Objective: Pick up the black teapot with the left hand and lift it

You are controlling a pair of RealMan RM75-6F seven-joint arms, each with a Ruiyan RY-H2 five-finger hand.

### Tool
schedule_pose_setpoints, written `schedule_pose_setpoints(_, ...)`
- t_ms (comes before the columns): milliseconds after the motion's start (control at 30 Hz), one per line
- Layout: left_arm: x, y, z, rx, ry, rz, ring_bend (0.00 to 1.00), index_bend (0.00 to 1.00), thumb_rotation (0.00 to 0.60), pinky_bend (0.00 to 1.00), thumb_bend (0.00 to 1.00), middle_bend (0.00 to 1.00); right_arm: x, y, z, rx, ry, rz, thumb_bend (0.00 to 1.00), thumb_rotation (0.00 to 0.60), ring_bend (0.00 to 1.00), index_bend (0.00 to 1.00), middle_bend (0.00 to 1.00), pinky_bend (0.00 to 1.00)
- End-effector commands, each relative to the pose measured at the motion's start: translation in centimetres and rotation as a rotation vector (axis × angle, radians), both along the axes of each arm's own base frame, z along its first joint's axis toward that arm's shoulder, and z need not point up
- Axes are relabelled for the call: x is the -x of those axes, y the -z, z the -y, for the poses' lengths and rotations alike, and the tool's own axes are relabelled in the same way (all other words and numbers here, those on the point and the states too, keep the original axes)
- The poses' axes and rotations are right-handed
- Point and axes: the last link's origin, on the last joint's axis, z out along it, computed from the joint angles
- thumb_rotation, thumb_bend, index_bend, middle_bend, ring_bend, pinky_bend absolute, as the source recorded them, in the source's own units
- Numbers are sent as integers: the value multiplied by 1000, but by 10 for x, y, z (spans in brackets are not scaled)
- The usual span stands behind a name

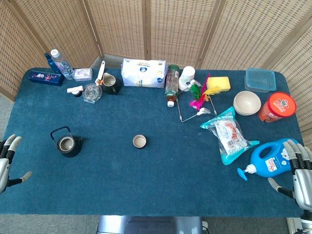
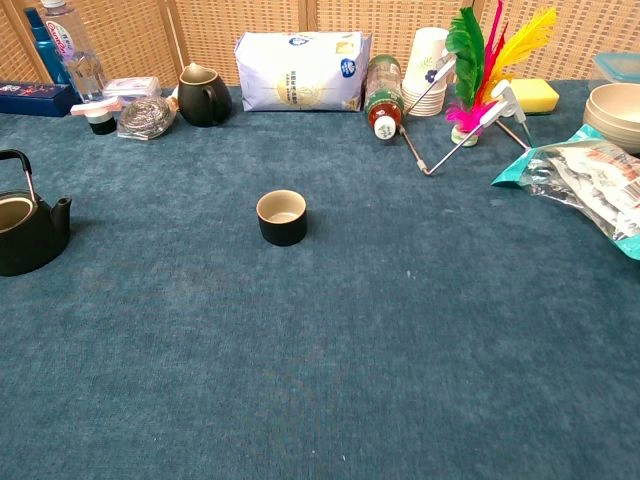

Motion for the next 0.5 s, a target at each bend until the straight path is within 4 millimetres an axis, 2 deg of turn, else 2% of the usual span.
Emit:
schedule_pose_setpoints(33, 1, 0, -2, 2, -6, 2, 0, 0, 600, 23, 241, 0, 0, 0, 0, -2, 0, 1, 0, 600, 0, 0, 0, 0)
schedule_pose_setpoints(200, 3, 2, -5, 11, -18, 15, 0, 0, 600, 23, 242, 0, 0, -2, 0, 0, 1, 8, 0, 600, 0, 0, 0, 0)
schedule_pose_setpoints(267, 4, 5, -12, 38, -36, 46, 0, 0, 600, 23, 242, 0, -1, -4, 0, 5, 0, 15, 0, 600, 0, 0, 0, 0)
schedule_pose_setpoints(433, 2, 5, -68, 154, -118, 224, 0, 0, 600, 23, 244, 0, -1, -2, 1, -19, 1, 21, 0, 600, 0, 0, 0, 0)
schedule_pose_setpoints(500, 1, 1, -84, 177, -138, 246, 0, 0, 600, 23, 245, 0, 0, -1, 1, -21, 4, 21, 0, 600, 0, 0, 0, 0)
